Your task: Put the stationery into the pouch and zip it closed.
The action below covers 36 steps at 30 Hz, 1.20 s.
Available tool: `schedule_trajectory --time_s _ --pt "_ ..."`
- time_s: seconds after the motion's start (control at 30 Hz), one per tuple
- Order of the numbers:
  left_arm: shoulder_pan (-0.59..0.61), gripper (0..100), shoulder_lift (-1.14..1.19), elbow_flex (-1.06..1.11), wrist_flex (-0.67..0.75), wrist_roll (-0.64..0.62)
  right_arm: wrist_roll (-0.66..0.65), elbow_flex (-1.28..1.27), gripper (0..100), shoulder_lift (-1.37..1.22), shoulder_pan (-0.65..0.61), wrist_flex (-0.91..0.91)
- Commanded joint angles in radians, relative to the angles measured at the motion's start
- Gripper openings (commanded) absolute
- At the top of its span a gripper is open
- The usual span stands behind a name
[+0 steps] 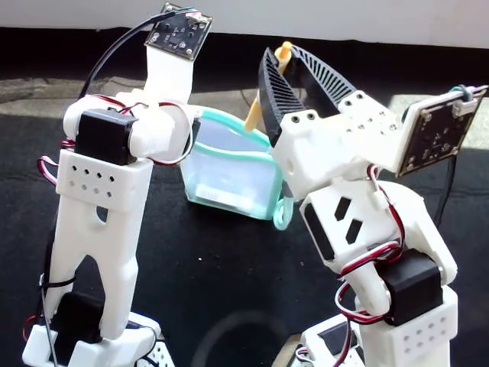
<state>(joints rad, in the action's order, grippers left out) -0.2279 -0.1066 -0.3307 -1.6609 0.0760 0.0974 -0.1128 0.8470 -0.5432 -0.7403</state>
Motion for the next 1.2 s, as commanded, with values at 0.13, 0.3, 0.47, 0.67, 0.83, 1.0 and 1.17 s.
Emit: schedule_trajectory --time_s 0.13,0.3,0.47,0.67,0.83,1.0,1.17 --pt "-0.036 1 0.021 0.024 -0.002 -0.009 0.014 -0.166 0.6 -0.004 -0.107 0.001" --pt "-0.035 1 0.019 0.030 -0.006 -0.009 0.008 -0.334 0.6 -0.004 -0.105 0.079" --pt "-0.035 1 0.019 0.025 -0.006 -0.009 0.008 -0.410 1.5 -0.005 -0.107 0.104" --pt "-0.035 1 0.019 0.030 -0.006 -0.009 0.009 -0.331 16.1 -0.004 -0.107 0.062" --pt "-0.035 1 0.019 0.030 -0.005 -0.008 0.009 -0.076 15.5 -0.004 -0.107 -0.013" --pt "-0.035 1 0.019 0.028 -0.005 -0.008 0.008 0.101 15.5 -0.007 0.031 -0.087" --pt "-0.035 1 0.019 0.025 -0.006 -0.008 0.008 -0.004 15.5 -0.131 0.444 -0.094"
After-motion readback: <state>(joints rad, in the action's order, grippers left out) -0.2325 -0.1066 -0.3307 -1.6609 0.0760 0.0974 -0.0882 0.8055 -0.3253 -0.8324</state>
